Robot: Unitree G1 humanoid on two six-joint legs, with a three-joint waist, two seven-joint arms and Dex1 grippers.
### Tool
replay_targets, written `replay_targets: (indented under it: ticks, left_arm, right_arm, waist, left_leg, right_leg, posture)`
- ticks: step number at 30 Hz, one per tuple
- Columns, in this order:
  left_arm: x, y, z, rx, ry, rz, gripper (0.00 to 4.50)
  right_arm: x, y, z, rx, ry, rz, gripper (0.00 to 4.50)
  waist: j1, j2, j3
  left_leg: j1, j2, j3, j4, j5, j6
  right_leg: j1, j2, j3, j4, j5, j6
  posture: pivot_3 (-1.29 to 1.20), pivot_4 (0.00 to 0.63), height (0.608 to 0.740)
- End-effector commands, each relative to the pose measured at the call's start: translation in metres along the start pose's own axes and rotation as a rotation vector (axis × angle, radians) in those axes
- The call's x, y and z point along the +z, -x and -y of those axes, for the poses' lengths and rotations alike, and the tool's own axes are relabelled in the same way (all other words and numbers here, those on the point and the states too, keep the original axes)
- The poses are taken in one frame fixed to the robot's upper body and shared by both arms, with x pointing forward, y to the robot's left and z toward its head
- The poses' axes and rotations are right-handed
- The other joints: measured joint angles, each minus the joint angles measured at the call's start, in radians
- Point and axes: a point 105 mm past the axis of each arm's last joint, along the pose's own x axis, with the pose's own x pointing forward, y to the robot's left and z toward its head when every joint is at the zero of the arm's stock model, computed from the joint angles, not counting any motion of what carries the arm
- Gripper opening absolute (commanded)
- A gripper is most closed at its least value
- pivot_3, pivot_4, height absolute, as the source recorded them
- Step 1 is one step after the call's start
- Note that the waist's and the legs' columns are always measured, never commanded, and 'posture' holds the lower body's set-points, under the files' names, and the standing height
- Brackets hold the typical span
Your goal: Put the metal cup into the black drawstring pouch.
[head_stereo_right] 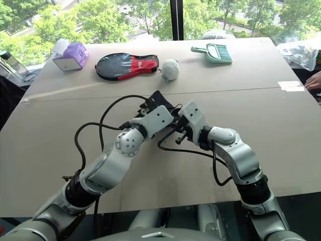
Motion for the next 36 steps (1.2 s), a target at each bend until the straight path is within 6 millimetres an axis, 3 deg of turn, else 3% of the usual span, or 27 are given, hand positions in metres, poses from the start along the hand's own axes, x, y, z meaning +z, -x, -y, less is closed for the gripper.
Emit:
replay_targets:
  ticks: [1,6,9,11,23,25,32,36]
  left_arm:
    - [0.02,0.005,-0.002,0.004,-0.041,0.09,2.32]
    - [0.021,0.003,0.002,-0.009,-0.075,0.089,2.32]
    - [0.02,0.005,0.005,-0.023,-0.074,0.087,1.74]
    - [0.019,0.006,0.006,-0.029,-0.067,0.082,0.89]
    - [0.022,0.008,0.01,-0.057,-0.065,0.09,0.89]
    - [0.021,0.008,0.011,-0.068,-0.059,0.086,0.04]
    - [0.021,0.006,0.007,-0.073,-0.056,0.088,0.04]
    - [0.031,0.004,-0.007,-0.094,0.125,0.098,0.04]
  right_arm:
    - [0.016,0.001,-0.014,0.048,0.026,0.062,0.0]
    - [0.016,0.002,-0.014,0.042,0.023,0.059,0.0]
    - [0.015,0.004,-0.014,0.04,0.02,0.055,0.0]
    - [0.015,0.005,-0.015,0.04,0.017,0.052,0.0]
    - [0.014,0.008,-0.015,0.032,0.009,0.04,0.0]
    - [0.014,0.008,-0.015,0.032,0.006,0.043,0.0]
    - [0.014,0.004,-0.016,0.031,0.001,0.062,0.0]
    - [0.02,-0.004,-0.016,0.034,-0.005,0.141,0.0]
  waist:
    - [0.0,0.0,0.0]
    - [0.001,0.0,0.0]
    - [0.001,0.0,0.0]
    - [0.001,0.0,0.0]
    - [0.001,0.0,0.0]
    - [0.001,0.0,0.0]
    - [0.001,0.0,0.0]
    - [0.001,0.0,0.0]
  left_leg:
    - [0.0,0.0,0.0,0.0,0.0,0.0]
    - [0.0,0.0,0.0,0.0,0.0,0.0]
    - [0.0,0.0,0.0,0.0,0.0,0.0]
    - [0.0,0.0,0.0,0.0,0.0,0.0]
    - [0.0,0.0,0.0,0.0,0.0,0.0]
    - [0.0,0.0,0.0,0.0,0.0,0.0]
    - [0.0,0.0,0.0,0.0,0.0,0.0]
    - [0.0,0.0,0.0,0.0,0.0,0.0]
  right_leg:
    - [0.0,0.0,0.0,0.0,0.0,0.0]
    - [0.0,0.0,0.0,0.0,0.0,0.0]
    - [0.0,0.0,0.0,0.0,0.0,0.0]
    - [0.0,0.0,0.0,0.0,0.0,0.0]
    - [0.0,0.0,0.0,0.0,0.0,0.0]
    - [0.0,0.0,0.0,0.0,0.0,0.0]
    - [0.0,0.0,0.0,0.0,0.0,0.0]
    - [0.0,0.0,0.0,0.0,0.0,0.0]
  posture:
    - [0.0,0.15,0.74]
    - [0.0,0.15,0.74]
    - [0.0,0.15,0.74]
    - [0.0,0.15,0.74]
    - [0.0,0.15,0.74]
    - [0.0,0.15,0.74]
    - [0.0,0.15,0.74]
    - [0.0,0.15,0.74]
